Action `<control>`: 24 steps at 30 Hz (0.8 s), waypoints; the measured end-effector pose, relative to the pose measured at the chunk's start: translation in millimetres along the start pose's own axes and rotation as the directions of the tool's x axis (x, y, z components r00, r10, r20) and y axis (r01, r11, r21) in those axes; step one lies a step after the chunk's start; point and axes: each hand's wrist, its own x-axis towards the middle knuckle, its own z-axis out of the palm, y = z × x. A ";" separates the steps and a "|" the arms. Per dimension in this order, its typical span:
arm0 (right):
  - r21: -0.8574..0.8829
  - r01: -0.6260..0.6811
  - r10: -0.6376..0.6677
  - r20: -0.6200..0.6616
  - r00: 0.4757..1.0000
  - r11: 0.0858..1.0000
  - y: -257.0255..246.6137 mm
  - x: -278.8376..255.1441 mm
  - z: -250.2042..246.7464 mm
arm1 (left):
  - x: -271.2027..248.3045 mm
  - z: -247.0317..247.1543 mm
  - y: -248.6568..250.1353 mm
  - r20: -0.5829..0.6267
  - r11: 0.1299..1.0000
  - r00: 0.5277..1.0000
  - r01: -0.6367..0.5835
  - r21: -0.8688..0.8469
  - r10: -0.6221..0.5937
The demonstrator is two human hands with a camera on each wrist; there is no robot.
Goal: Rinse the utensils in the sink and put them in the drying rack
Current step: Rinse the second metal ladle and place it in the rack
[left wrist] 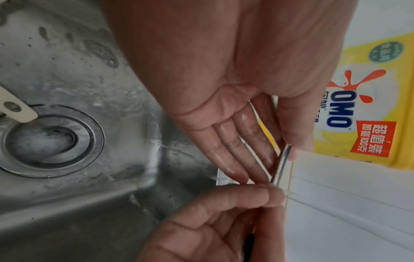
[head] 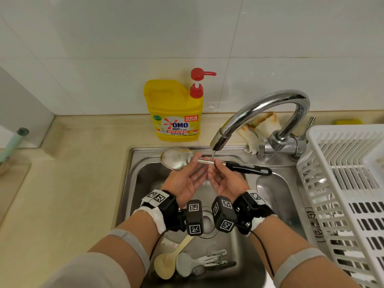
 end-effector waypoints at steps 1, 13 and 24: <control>-0.006 -0.011 0.011 -0.001 1.000 1.000 -0.4 1.4 0.9 | 0.4 -1.0 1.5 -0.008 1.000 1.000 -0.015 0.000 0.015; 0.047 0.011 -0.007 -0.090 0.996 0.999 -10.3 -0.8 -3.5 | -5.2 -29.8 22.7 -0.146 0.986 0.978 -0.159 -0.039 0.152; -0.010 -0.031 0.030 -0.038 0.999 0.999 4.0 0.9 9.8 | -12.6 -32.0 16.5 -0.079 0.974 0.977 -0.187 0.128 0.197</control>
